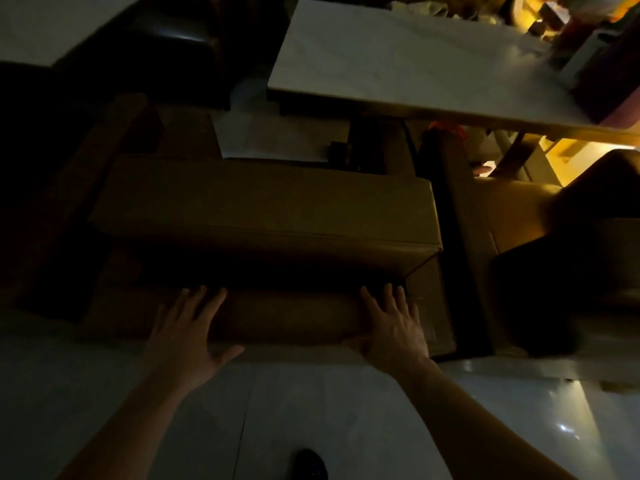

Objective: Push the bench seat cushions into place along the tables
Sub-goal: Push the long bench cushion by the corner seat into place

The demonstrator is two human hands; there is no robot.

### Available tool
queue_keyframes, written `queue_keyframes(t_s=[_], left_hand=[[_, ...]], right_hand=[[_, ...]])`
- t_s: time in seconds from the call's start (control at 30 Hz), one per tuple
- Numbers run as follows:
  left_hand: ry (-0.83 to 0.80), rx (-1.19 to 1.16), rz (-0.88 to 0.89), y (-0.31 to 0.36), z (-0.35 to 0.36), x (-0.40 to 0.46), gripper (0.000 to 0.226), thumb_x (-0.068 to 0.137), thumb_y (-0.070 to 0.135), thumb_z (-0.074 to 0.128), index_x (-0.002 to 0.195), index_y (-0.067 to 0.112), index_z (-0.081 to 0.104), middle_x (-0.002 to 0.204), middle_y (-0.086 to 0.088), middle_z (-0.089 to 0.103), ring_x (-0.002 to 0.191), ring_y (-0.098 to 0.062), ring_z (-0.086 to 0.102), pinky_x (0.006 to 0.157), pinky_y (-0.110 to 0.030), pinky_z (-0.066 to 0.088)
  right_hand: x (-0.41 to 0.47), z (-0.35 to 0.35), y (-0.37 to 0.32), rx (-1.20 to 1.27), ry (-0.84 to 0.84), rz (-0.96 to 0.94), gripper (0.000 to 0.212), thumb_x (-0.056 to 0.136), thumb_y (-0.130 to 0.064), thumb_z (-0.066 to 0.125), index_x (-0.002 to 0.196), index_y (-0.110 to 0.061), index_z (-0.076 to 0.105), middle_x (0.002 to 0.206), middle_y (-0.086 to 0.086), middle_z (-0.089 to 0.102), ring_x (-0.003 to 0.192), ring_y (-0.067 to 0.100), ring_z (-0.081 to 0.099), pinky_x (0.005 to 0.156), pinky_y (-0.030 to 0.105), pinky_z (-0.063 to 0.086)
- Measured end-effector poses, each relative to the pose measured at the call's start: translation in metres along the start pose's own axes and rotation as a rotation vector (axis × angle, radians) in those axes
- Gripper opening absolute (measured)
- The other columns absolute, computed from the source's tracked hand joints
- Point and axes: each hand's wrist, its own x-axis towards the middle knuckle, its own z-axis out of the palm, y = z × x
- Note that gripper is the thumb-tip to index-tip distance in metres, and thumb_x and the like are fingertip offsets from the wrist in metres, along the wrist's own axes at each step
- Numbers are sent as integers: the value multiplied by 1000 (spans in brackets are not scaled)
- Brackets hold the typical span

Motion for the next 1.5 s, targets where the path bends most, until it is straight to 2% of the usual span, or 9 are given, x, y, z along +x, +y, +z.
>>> queue_keyframes(t_s=[0.1,0.17,0.37,0.5,0.63,1.0,1.5], left_hand=[[10,-7,21,-16,14,11,104,63,92,29,153,43,16,162,-1,19,149,-28,7,115,-59,11],[-3,-7,24,-19,17,14,100,67,92,36,152,44,17,162,-1,20,149,-30,8,115,-61,13],[-42,-49,49,-21,12,18,87,77,74,48,152,42,19,162,-1,19,149,-31,6,116,-61,11],[-18,-59,67,-22,17,20,84,78,68,55,151,38,27,160,-4,25,147,-34,11,114,-63,15],[-35,-67,61,-24,19,22,83,79,68,52,151,39,26,160,-5,24,147,-34,10,113,-64,15],[-4,-82,73,-24,18,24,84,73,68,53,148,35,36,156,-9,33,144,-38,18,109,-70,21],[7,-119,92,-29,17,22,80,79,56,66,149,35,34,157,-8,31,146,-36,15,111,-67,18]], right_hand=[[2,6,1,-13,29,31,108,75,-87,44,155,-39,-10,166,14,-6,151,37,-12,122,56,0],[1,8,1,-16,44,30,107,74,-88,43,155,-40,-7,166,12,-1,152,36,-7,122,55,2],[-1,8,-5,-18,60,62,104,75,-86,46,156,-40,-1,165,11,8,151,36,0,122,55,6],[-3,8,-9,-22,50,75,101,78,-82,48,156,-38,0,165,13,8,151,37,1,122,56,6],[-7,4,-15,-16,38,91,99,81,-77,51,157,-36,3,165,15,6,151,38,0,122,56,6],[-11,5,-24,-10,33,131,96,86,-71,53,158,-33,1,165,15,0,151,38,-5,123,53,6],[-16,10,-32,-34,60,145,95,87,-69,52,157,-33,-1,165,15,-1,151,38,-4,123,53,8]])
